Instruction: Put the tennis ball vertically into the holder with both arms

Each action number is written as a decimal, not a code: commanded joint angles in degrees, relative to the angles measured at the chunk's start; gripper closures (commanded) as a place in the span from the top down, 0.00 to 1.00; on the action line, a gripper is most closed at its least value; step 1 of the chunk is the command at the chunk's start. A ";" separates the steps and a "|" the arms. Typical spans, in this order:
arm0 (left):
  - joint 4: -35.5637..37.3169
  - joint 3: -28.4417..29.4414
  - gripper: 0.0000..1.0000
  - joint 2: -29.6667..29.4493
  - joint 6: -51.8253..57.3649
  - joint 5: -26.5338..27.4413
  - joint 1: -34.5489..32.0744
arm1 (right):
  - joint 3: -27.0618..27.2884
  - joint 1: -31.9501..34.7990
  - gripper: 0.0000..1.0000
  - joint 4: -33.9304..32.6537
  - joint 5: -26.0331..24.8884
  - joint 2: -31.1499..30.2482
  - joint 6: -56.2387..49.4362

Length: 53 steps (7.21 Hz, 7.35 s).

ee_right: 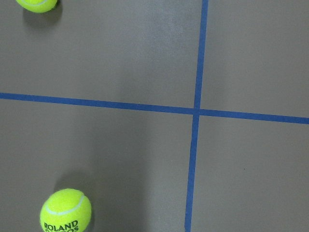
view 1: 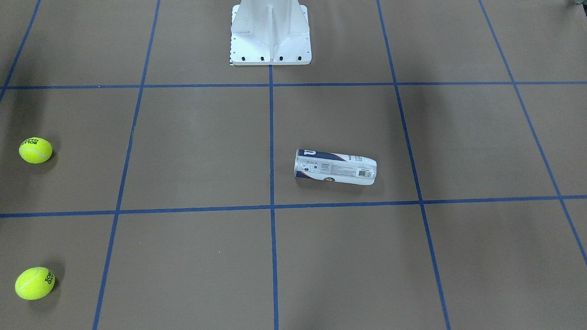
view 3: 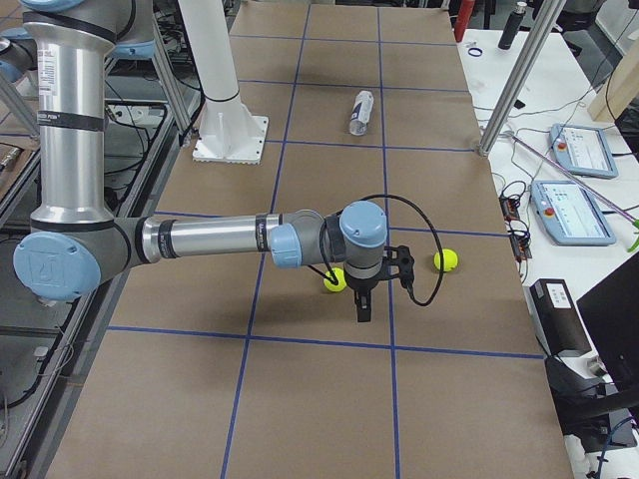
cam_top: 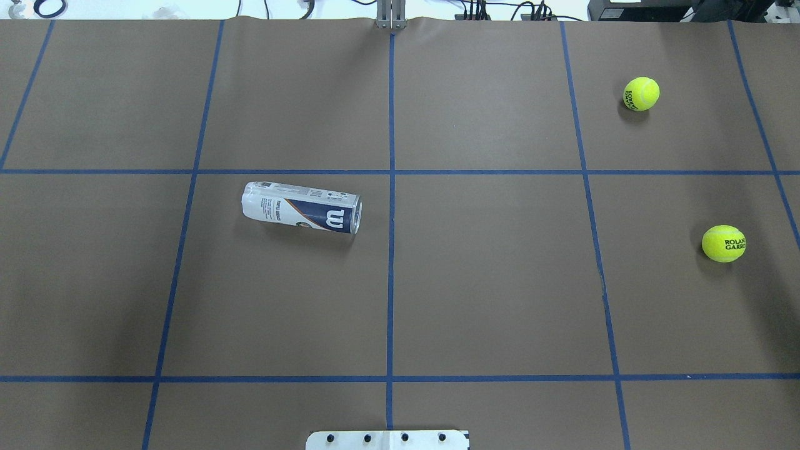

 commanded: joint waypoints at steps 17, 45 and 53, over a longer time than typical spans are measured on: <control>-14.97 1.09 1.00 -40.38 21.41 8.72 45.16 | 0.00 0.00 1.00 -0.09 0.71 0.09 0.26; -8.02 14.29 0.76 -46.45 27.86 28.23 57.22 | -0.44 -0.09 1.00 -0.17 0.80 0.00 0.44; -41.60 5.84 0.76 -48.12 -3.46 27.71 54.41 | -0.35 -0.09 1.00 -0.09 0.80 0.44 0.53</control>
